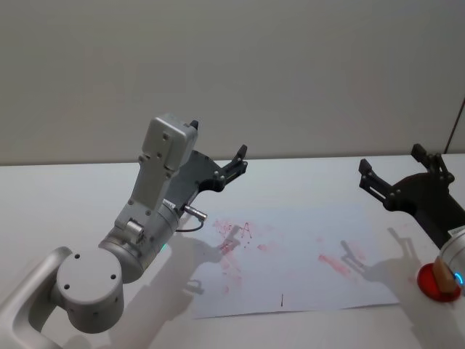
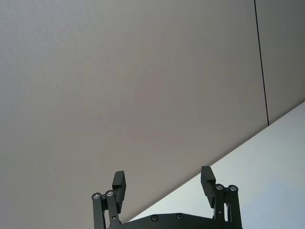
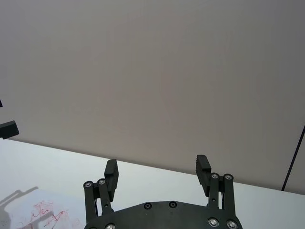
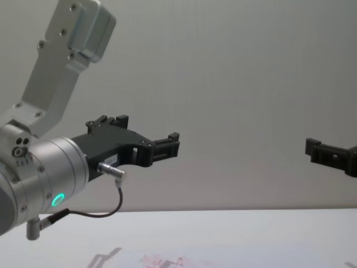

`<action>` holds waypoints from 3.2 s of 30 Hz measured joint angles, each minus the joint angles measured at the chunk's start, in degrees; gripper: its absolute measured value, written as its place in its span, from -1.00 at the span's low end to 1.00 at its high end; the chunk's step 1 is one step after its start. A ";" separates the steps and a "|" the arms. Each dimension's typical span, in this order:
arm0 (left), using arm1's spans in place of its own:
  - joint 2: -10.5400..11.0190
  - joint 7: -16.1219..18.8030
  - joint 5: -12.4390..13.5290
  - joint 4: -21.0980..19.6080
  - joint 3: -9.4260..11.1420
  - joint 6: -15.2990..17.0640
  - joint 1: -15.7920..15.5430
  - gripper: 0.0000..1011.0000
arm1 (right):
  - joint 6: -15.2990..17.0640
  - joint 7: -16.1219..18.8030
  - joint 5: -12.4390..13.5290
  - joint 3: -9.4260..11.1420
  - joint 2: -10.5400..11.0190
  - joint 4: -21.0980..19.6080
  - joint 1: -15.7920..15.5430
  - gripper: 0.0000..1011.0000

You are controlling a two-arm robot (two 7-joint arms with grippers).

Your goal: Use the one hand to pick up the stamp and affix it onto the A4 paper.

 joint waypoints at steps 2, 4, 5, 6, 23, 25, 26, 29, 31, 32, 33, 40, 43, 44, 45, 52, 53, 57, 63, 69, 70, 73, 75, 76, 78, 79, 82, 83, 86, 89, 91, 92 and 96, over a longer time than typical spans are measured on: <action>0.00 0.00 0.00 0.00 0.00 0.00 0.00 0.98 | 0.00 0.00 0.00 0.00 0.00 0.00 0.00 0.98; 0.00 0.00 0.00 0.00 0.00 0.00 0.00 0.98 | 0.00 0.00 0.00 0.00 0.00 0.00 0.00 0.98; 0.00 0.00 0.00 0.00 0.00 0.00 0.00 0.98 | 0.00 0.00 0.00 0.00 0.00 0.00 0.00 0.98; 0.00 0.00 0.00 0.00 0.00 0.00 0.00 0.98 | 0.00 0.00 0.00 0.00 0.00 0.00 0.00 0.98; 0.00 0.00 0.00 0.00 0.00 0.00 0.00 0.98 | 0.00 0.00 0.00 0.00 0.00 0.00 0.00 0.98; 0.00 0.00 0.00 0.00 0.00 0.00 0.00 0.98 | 0.00 0.00 0.00 0.00 0.00 0.00 0.00 0.98; 0.00 0.00 0.00 0.00 0.00 0.00 0.00 0.98 | 0.00 0.00 0.00 0.00 0.00 0.00 0.00 0.98; 0.00 0.00 0.00 0.00 0.00 0.00 0.00 0.98 | 0.00 0.00 0.00 0.00 0.00 0.00 0.00 0.98; 0.00 0.00 0.00 0.00 0.00 0.00 0.00 0.98 | 0.00 0.00 0.00 0.00 0.00 0.00 0.00 0.98; 0.00 0.00 0.00 0.00 0.00 0.00 0.00 0.98 | 0.00 0.00 0.00 0.00 0.00 0.00 0.00 0.98; 0.00 0.00 0.00 0.00 0.00 0.00 0.00 0.98 | 0.00 0.00 0.00 0.00 0.00 0.00 0.00 0.98; 0.00 0.00 0.00 0.00 0.00 0.00 0.00 0.98 | 0.01 -0.58 0.00 0.14 0.32 -0.45 -0.70 0.98; 0.00 0.00 0.00 0.00 0.00 0.00 0.00 0.98 | 0.06 -1.78 0.05 0.37 0.83 -1.37 -1.87 0.98; 0.00 0.00 0.00 0.00 0.00 0.00 0.00 0.98 | 0.07 -2.58 0.07 0.49 1.16 -1.91 -2.59 0.98; 0.00 0.00 0.00 0.00 0.00 0.00 0.00 0.98 | 0.07 -2.58 0.07 0.49 1.16 -1.91 -2.59 0.98; 0.00 0.00 0.00 0.00 0.00 0.00 0.00 0.98 | 0.11 -7.54 0.08 1.47 3.28 -4.97 -7.41 0.98; 0.00 0.00 0.00 0.00 0.00 0.00 0.00 0.98 | 0.12 -8.09 0.08 1.59 3.49 -5.26 -7.91 0.98; 0.00 0.00 0.00 0.00 0.00 0.00 0.00 0.98 | 0.34 -10.93 0.15 2.20 4.58 -6.69 -10.67 0.98; 0.00 0.00 0.00 0.00 0.00 0.00 0.00 0.98 | 1.69 -13.89 0.63 2.94 6.12 -8.50 -14.90 0.98; 0.00 0.00 0.00 0.00 0.00 0.00 0.00 0.98 | 3.77 -14.89 1.09 3.40 6.97 -9.13 -17.38 0.98; 0.00 0.00 0.00 0.00 0.00 0.00 0.00 0.98 | 4.06 -14.92 1.11 3.44 7.01 -9.13 -17.49 0.98; 0.00 0.00 0.00 0.00 0.00 0.00 0.00 0.98 | 5.38 -14.94 1.25 3.61 7.14 -9.13 -17.92 0.98; 0.00 0.00 0.00 0.00 0.00 0.00 0.00 0.98 | 6.49 -14.92 1.30 3.73 7.15 -9.09 -18.00 0.98; 0.00 0.00 0.00 0.00 0.00 0.00 0.00 0.98 | 7.02 -14.88 1.32 3.78 7.12 -8.98 -17.99 0.98; 0.00 0.00 0.00 0.00 0.00 0.00 0.00 0.98 | 7.44 -14.83 1.32 3.80 7.07 -8.87 -17.94 0.98; 0.00 0.00 0.00 0.00 0.00 0.00 0.00 0.98 | 8.10 -14.73 1.32 3.85 6.96 -8.73 -17.81 0.98; 0.00 0.00 0.00 0.00 0.00 0.00 0.00 0.98 | 9.41 -14.51 1.20 3.88 6.66 -8.39 -17.43 0.98; 0.00 0.00 0.00 0.00 0.00 0.00 0.00 0.98 | 9.69 -14.47 1.14 3.88 6.54 -8.28 -17.28 0.98; 0.00 0.00 0.00 0.00 0.00 0.00 0.00 0.98 | 10.93 -14.28 0.88 3.88 6.18 -7.94 -16.88 0.98; 0.00 0.00 0.00 0.00 0.00 0.00 0.00 0.98 | 11.92 -14.16 0.63 3.81 5.73 -7.56 -16.49 0.98; 0.00 0.00 0.00 0.00 0.00 0.00 0.00 0.98 | 12.77 -14.10 0.42 3.70 5.33 -7.26 -16.21 0.98; 0.00 0.00 0.00 0.00 0.00 0.00 0.00 0.98 | 13.25 -14.06 0.26 3.61 5.08 -7.01 -16.05 0.98; 0.00 0.00 0.00 0.00 0.00 0.00 0.00 0.98 | 14.26 -13.91 -0.16 3.42 4.43 -6.52 -15.66 0.98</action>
